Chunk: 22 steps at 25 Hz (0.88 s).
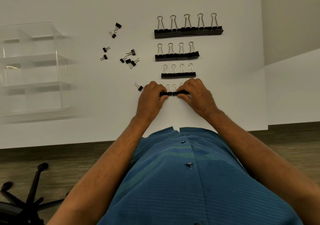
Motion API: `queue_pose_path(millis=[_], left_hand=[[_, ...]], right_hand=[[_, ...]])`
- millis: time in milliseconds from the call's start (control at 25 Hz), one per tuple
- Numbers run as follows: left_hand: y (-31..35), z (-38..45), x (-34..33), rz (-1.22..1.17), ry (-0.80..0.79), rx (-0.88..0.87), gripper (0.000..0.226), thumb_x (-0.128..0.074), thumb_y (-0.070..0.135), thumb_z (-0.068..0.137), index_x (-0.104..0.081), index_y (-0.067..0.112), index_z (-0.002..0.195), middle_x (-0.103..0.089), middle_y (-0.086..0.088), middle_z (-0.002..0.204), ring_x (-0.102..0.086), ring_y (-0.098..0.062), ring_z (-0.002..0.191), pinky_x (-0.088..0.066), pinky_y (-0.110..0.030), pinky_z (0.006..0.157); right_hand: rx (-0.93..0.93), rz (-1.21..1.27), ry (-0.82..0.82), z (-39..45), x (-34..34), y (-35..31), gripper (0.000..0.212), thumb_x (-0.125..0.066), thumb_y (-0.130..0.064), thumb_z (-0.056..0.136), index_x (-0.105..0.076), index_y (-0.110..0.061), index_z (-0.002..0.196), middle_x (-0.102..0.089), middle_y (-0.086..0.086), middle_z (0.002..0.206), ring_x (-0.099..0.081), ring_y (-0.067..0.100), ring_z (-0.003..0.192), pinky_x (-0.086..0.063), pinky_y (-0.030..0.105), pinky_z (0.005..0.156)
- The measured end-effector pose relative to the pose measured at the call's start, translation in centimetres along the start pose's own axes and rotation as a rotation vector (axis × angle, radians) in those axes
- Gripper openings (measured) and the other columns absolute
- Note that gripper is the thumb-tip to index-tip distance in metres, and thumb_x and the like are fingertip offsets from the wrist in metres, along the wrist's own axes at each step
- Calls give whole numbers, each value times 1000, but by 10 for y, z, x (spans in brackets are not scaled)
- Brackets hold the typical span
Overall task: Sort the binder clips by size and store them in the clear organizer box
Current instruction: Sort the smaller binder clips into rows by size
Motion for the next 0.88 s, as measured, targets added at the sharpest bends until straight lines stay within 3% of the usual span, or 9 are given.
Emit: queue_pose_path(millis=[800,880], left_hand=[[18,5,-11,53,-11,-55,23,-74,29,87,-67,19,107,-57,2,100,-50,-14,92,-46,-31,73],[18,4,-11,42,-7,-62,28,-75,29,87,-65,18,111,-57,0,103,-51,-16,94,-47,-30,73]], right_hand=[[-102,26,33,-11,5,15,30,-74,-33,89,-70,-18,114,-60,-1,106,-48,14,101,-48,26,76],[-127,59,52,-11,7,13,34,-76,-31,87,-68,-18,117,-57,0,108,-47,14,103,-45,22,78]])
Point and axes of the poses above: each hand's wrist, its own z-axis towards the middle knuckle, its own x-axis out of the back of the hand, y = z × x, the point moved 3 cm from there along z, towards the middle knuckle
